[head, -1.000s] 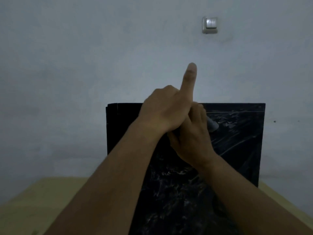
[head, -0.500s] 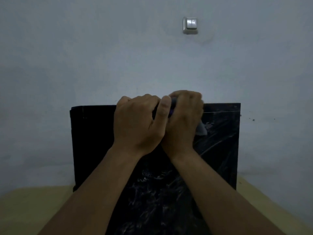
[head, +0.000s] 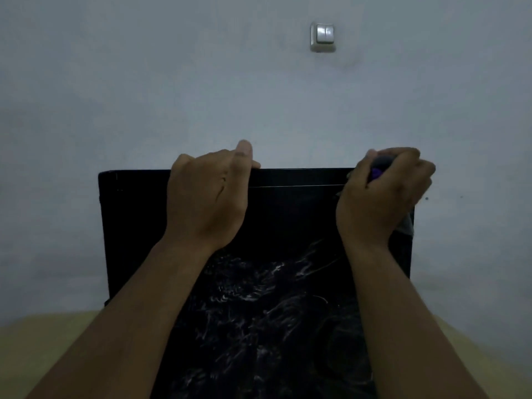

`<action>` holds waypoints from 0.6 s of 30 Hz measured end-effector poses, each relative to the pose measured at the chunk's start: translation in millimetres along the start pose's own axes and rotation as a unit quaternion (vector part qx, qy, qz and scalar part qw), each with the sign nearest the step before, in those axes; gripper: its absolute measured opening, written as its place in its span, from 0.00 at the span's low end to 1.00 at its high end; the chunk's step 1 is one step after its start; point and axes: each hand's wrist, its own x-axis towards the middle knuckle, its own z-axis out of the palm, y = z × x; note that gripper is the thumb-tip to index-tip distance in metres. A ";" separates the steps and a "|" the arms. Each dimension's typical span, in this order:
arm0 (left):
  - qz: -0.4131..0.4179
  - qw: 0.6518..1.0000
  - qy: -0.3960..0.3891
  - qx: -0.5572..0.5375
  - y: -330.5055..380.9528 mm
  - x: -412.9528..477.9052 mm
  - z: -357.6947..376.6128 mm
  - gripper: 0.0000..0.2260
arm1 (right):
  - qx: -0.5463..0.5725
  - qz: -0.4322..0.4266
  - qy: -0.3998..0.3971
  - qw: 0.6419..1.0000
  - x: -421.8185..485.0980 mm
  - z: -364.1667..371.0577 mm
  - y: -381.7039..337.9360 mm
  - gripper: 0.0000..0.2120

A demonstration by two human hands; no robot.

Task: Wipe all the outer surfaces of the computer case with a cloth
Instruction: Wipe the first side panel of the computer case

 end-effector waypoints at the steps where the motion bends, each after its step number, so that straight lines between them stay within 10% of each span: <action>1: -0.005 1.000 0.002 0.001 1.0 -0.1 0.8 0.34 | -0.004 0.018 0.012 1.000 -2.6 3.2 -7.4 0.07; 4: -0.017 1.000 0.009 0.015 2.7 0.2 3.0 0.33 | -0.013 -0.102 -0.042 0.994 -24.0 9.2 -30.1 0.06; 10: -0.016 1.000 0.009 0.023 3.7 0.9 4.7 0.31 | 0.053 -0.423 -0.241 0.872 -28.9 -0.9 -21.3 0.09; 18: -0.011 1.000 0.000 0.010 4.5 -0.3 6.1 0.31 | -0.013 -0.009 0.006 1.000 10.7 4.1 24.0 0.07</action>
